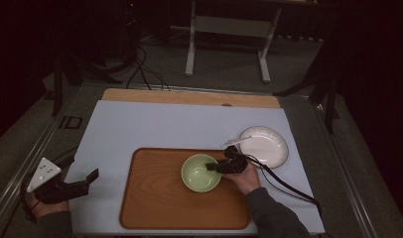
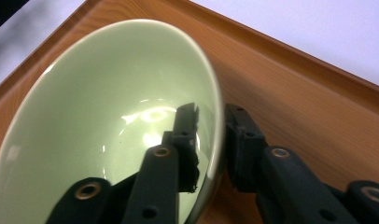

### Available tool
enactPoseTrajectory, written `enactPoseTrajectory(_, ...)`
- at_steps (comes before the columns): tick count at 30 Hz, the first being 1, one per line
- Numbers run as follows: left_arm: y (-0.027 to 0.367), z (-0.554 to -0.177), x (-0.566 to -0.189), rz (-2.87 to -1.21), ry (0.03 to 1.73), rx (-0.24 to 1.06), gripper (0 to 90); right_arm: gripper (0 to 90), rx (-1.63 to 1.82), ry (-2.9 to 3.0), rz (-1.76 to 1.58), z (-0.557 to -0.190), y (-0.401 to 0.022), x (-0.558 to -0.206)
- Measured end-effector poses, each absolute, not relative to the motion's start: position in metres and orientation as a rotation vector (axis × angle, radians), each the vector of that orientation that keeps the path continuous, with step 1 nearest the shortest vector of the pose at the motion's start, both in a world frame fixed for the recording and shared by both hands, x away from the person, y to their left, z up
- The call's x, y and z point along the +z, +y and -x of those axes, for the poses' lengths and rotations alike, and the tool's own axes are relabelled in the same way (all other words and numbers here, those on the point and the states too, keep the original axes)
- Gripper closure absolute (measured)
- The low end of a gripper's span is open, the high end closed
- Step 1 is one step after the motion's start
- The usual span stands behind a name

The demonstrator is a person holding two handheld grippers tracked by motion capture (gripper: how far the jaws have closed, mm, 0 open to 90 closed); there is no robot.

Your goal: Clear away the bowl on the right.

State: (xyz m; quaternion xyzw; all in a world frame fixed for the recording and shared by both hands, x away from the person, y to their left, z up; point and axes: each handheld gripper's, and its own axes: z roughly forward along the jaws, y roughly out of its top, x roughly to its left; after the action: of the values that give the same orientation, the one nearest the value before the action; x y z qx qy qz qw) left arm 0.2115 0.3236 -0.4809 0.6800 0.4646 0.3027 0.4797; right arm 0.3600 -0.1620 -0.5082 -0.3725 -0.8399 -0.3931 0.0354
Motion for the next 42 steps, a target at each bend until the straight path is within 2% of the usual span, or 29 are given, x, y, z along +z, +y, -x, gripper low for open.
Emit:
enactPoseTrajectory(4, 0.322, -0.212, -0.481, -1.665, 1.132, 0.74, 6.2, 65.7, -1.229, -2.582, 1.135, -0.36, -0.164, -0.505)
enactPoseTrajectory(10, 0.323, -0.212, -0.481, -1.661, 1.135, 0.739, 6.2, 60.3, -1.301, -2.577, 1.134, -0.359, -0.17, -0.493)
enactPoseTrajectory(42, 0.323, -0.212, -0.481, -1.661, 1.138, 0.739, 6.2, 51.5, -1.4, -2.668, 1.167, -0.354, -0.2, -0.455)
